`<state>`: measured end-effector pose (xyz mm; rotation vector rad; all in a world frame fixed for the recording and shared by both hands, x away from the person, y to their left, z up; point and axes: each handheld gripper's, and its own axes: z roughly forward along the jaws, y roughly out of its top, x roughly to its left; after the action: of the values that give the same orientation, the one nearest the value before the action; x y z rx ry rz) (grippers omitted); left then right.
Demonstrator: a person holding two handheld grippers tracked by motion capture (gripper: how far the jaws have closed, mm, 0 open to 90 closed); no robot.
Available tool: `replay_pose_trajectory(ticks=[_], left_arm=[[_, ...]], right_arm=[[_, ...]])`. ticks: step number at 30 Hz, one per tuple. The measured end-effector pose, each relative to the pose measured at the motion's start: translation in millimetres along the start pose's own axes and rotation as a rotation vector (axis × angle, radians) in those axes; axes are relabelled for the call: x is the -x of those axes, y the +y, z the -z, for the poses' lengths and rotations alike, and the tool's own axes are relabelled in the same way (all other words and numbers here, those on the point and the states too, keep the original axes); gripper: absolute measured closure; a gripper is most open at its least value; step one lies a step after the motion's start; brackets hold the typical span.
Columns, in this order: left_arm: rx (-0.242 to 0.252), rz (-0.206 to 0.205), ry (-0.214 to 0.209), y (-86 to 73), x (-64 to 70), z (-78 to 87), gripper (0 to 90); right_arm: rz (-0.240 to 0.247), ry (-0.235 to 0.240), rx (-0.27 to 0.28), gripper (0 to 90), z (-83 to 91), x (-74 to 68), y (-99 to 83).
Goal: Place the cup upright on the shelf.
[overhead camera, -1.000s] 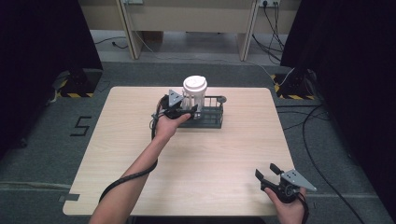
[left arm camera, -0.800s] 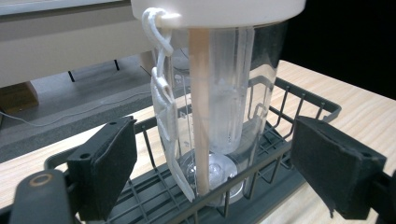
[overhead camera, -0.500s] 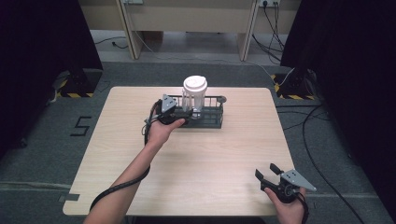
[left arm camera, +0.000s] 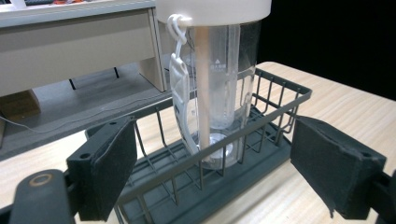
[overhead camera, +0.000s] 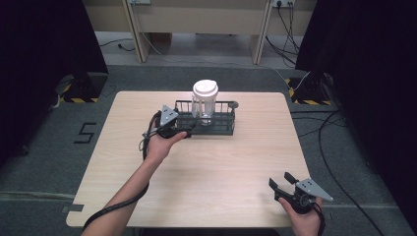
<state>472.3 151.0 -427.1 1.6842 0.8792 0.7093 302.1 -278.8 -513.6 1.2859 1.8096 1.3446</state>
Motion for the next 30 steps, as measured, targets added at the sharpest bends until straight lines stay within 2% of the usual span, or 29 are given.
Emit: replay_pose_trajectory(ticks=[8,15,30], left_arm=[[0.024,-0.001,0.007,-8.3,-3.6,29.4,14.3],[0.015,-0.001,0.023,-20.4,-10.0,48.9,14.3],[0.015,0.005,0.046,-44.5,-15.2,88.1,14.4]], right_arm=[[0.003,-0.001,-0.002,30.8,-0.2,-0.2,0.1],[0.009,-0.001,-0.001,30.7,-0.4,0.4,0.2],[0.004,-0.005,0.004,30.6,0.1,0.1,-0.1]])
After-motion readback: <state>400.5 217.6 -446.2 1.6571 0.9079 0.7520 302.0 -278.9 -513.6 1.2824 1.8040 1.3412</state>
